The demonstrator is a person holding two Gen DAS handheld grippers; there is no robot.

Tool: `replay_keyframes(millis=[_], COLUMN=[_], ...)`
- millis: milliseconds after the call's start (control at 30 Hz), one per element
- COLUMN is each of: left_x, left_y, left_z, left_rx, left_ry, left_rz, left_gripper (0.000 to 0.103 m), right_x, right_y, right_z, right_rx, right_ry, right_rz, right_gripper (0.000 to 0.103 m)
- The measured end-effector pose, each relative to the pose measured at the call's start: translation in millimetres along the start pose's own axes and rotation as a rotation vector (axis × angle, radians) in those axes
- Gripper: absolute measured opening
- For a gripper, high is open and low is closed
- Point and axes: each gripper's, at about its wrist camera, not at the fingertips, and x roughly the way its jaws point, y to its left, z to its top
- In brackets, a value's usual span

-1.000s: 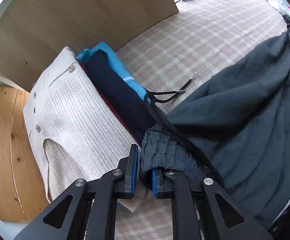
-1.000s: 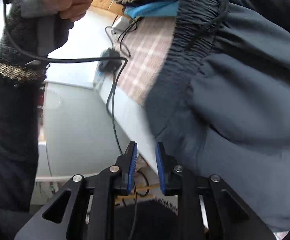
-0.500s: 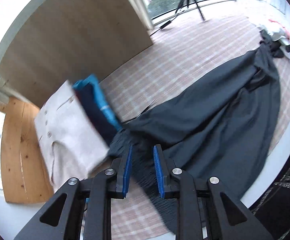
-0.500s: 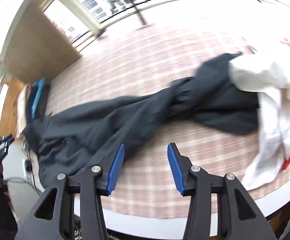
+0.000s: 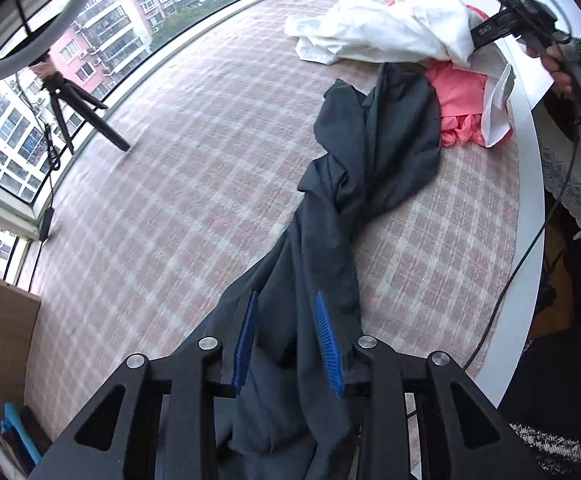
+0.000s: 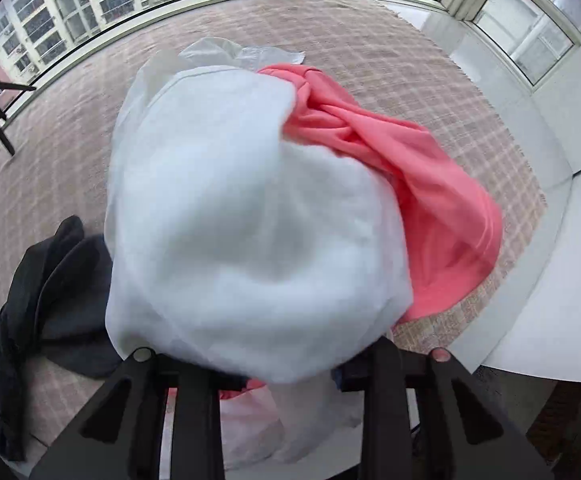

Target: Fold clothes

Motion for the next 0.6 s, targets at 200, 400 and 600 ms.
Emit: replay_keyframes(millis=[200, 400, 600], left_x=[25, 36, 25], left_y=[-4, -9, -7], left_z=[-2, -38, -89], left_rx=[-0.029, -0.066, -0.119], left_ry=[0.074, 0.135, 0.154], left_rz=[-0.064, -0.032, -0.046], left_gripper=[0.038, 0.038, 0.040], right_x=[-61, 3, 120], right_y=[78, 237, 293], right_z=[-28, 4, 30], right_rx=[-0.258, -0.306, -0.252], right_ry=[-0.086, 0.042, 0.294], right_rz=[0.421, 0.456, 0.322], right_gripper=[0.056, 0.062, 0.062])
